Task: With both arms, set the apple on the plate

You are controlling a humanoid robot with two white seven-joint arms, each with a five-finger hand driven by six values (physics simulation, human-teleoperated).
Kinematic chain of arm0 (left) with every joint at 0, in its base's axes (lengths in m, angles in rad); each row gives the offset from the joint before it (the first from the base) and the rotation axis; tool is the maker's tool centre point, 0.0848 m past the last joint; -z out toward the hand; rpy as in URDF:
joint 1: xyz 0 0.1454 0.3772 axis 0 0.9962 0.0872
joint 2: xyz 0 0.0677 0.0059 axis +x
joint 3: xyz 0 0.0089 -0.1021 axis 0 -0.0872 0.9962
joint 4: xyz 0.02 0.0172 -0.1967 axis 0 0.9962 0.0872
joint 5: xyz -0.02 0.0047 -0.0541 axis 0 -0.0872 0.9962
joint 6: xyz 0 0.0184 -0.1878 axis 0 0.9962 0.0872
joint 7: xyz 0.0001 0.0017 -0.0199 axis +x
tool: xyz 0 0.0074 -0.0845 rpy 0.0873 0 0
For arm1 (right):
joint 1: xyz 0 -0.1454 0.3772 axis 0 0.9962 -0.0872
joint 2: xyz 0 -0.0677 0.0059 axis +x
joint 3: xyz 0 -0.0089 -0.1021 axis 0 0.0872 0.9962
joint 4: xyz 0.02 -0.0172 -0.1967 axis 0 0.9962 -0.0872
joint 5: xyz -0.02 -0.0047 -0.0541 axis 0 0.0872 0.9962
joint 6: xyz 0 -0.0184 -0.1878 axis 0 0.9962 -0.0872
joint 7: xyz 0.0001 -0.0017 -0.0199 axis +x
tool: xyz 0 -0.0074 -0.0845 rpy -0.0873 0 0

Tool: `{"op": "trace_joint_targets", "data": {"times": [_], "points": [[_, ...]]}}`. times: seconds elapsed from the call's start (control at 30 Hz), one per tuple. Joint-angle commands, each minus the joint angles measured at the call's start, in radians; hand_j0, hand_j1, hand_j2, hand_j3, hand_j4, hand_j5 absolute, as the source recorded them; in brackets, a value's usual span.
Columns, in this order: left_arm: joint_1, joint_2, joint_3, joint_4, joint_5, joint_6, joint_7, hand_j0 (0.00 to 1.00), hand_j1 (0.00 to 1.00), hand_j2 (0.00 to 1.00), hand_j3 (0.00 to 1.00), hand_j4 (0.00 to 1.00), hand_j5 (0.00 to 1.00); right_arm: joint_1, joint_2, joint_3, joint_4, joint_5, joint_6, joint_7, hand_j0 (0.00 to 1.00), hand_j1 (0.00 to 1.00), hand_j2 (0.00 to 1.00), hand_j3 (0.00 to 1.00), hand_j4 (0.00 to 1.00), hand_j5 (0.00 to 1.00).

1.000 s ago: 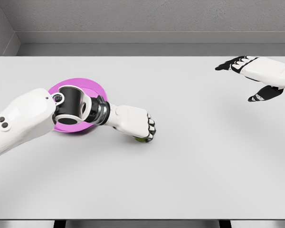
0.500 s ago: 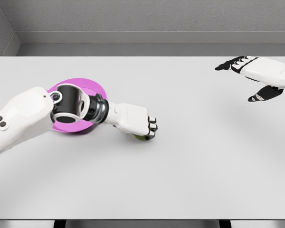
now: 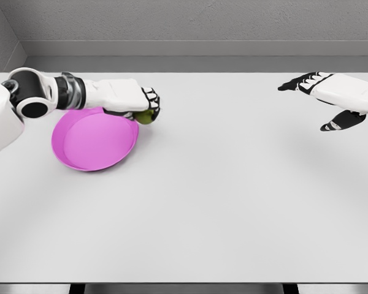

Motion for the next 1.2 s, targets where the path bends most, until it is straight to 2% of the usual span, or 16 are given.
{"op": "trace_joint_targets", "data": {"times": [0.0, 0.07, 0.13, 0.3, 0.33, 0.37, 0.4, 0.43, 0.63, 0.67, 0.77, 0.83, 0.97, 1.17], "points": [[0.000, 0.043, 0.027, 0.021, 0.023, 0.004, -0.002, 0.19, 0.19, 0.19, 0.19, 0.19, 0.19, 0.000, -0.001, 0.000, -0.001, -0.003, 0.001, 0.000, 1.00, 1.00, 1.00, 1.00, 1.00, 1.00], [0.006, 0.071, 0.030, 0.021, 0.029, 0.004, -0.002, 0.19, 0.19, 0.19, 0.19, 0.19, 0.19, 0.000, -0.001, 0.000, 0.000, -0.003, 0.001, 0.000, 1.00, 1.00, 1.00, 1.00, 1.00, 1.00], [0.038, 0.097, 0.068, 0.021, 0.029, 0.004, -0.002, 0.19, 0.19, 0.19, 0.19, 0.19, 0.19, 0.000, -0.001, 0.000, -0.001, -0.003, 0.001, 0.000, 1.00, 1.00, 1.00, 1.00, 1.00, 1.00], [0.069, 0.098, 0.065, 0.030, 0.015, 0.004, -0.010, 0.23, 0.23, 0.23, 0.23, 0.23, 0.23, 0.000, -0.001, 0.000, -0.001, -0.003, 0.001, 0.000, 1.00, 1.00, 1.00, 1.00, 1.00, 1.00], [0.069, 0.098, 0.065, 0.030, 0.015, 0.004, -0.012, 0.35, 0.35, 0.35, 0.35, 0.35, 0.35, 0.000, -0.001, 0.000, -0.001, -0.005, 0.001, 0.000, 1.00, 1.00, 1.00, 1.00, 1.00, 1.00], [0.075, 0.098, 0.060, 0.028, 0.013, 0.004, -0.012, 0.63, 0.63, 0.63, 0.63, 0.63, 0.63, 0.000, -0.001, 0.000, -0.001, -0.003, 0.001, 0.000, 1.00, 1.00, 1.00, 1.00, 1.00, 1.00], [0.078, 0.100, 0.063, 0.027, 0.015, 0.004, -0.013, 0.95, 0.95, 0.95, 0.95, 0.95, 0.95, 0.000, -0.001, 0.000, -0.001, -0.003, 0.001, 0.000, 1.00, 1.00, 1.00, 1.00, 1.00, 1.00], [0.078, 0.117, 0.065, 0.024, 0.015, 0.004, -0.013, 1.00, 1.00, 1.00, 1.00, 1.00, 1.00, 0.000, -0.001, 0.000, -0.001, -0.003, 0.001, 0.000, 1.00, 1.00, 1.00, 1.00, 1.00, 1.00], [0.080, 0.144, 0.071, 0.021, 0.027, 0.004, -0.012, 1.00, 1.00, 1.00, 1.00, 1.00, 1.00, -0.002, -0.001, 0.000, -0.001, -0.003, 0.001, 0.000, 1.00, 1.00, 1.00, 1.00, 1.00, 1.00], [0.080, 0.144, 0.089, 0.022, 0.039, 0.004, -0.010, 1.00, 1.00, 1.00, 1.00, 1.00, 1.00, 0.000, -0.001, 0.000, 0.000, -0.005, 0.001, 0.000, 1.00, 1.00, 1.00, 1.00, 1.00, 1.00], [0.100, 0.215, 0.131, 0.033, 0.220, 0.004, -0.012, 1.00, 1.00, 1.00, 1.00, 1.00, 1.00, -0.002, -0.001, 0.000, 0.000, -0.004, 0.001, 0.000, 1.00, 1.00, 1.00, 1.00, 1.00, 1.00], [0.136, 0.247, 0.185, 0.045, 0.277, 0.004, -0.010, 1.00, 1.00, 1.00, 1.00, 1.00, 1.00, -0.002, 0.002, 0.000, 0.000, -0.004, 0.001, 0.000, 1.00, 1.00, 1.00, 1.00, 1.00, 1.00], [0.166, 0.292, 0.209, 0.080, 0.331, 0.004, -0.012, 1.00, 1.00, 1.00, 1.00, 1.00, 1.00, -0.002, 0.002, 0.000, -0.001, -0.003, 0.001, 0.000, 1.00, 1.00, 1.00, 1.00, 1.00, 1.00], [0.184, 0.296, 0.223, 0.117, 0.354, 0.004, -0.010, 1.00, 1.00, 1.00, 1.00, 1.00, 1.00, -0.002, 0.002, 0.000, -0.001, -0.004, 0.001, 0.000, 1.00, 1.00, 1.00, 1.00, 1.00, 1.00]]}}
